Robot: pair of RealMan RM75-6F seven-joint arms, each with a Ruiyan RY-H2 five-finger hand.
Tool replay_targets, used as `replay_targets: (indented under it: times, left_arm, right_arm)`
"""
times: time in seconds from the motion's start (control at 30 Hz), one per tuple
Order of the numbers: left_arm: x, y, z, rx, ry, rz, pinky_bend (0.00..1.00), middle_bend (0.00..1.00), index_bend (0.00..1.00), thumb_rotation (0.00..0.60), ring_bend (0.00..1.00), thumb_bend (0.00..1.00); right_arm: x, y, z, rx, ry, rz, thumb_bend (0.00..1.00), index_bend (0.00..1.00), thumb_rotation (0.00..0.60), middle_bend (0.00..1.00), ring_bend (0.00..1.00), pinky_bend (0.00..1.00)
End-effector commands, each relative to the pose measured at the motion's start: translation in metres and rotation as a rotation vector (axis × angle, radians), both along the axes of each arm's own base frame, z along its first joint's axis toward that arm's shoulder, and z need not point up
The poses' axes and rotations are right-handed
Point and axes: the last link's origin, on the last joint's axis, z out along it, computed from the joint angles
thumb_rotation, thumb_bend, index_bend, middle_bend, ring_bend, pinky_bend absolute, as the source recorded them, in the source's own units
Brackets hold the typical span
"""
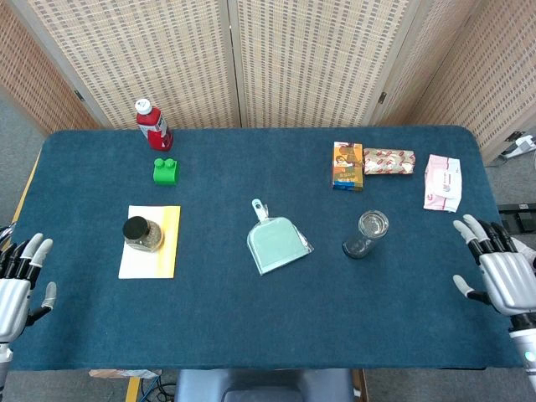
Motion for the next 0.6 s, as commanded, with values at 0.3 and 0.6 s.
replay_targets:
  times: [0.3, 0.6]
  left_arm:
    - [-0.002, 0.010, -0.009, -0.035, 0.006, 0.009, 0.02, 0.00, 0.00, 0.600, 0.00, 0.49]
    - [-0.002, 0.010, -0.008, -0.034, 0.000, 0.014, 0.02, 0.00, 0.00, 0.600, 0.00, 0.49]
  right_arm:
    - [-0.032, 0.039, -0.010, -0.123, -0.042, -0.025, 0.30, 0.00, 0.600, 0.00, 0.00, 0.00]
    - [-0.038, 0.042, -0.014, -0.117, -0.043, -0.043, 0.30, 0.00, 0.600, 0.00, 0.00, 0.00]
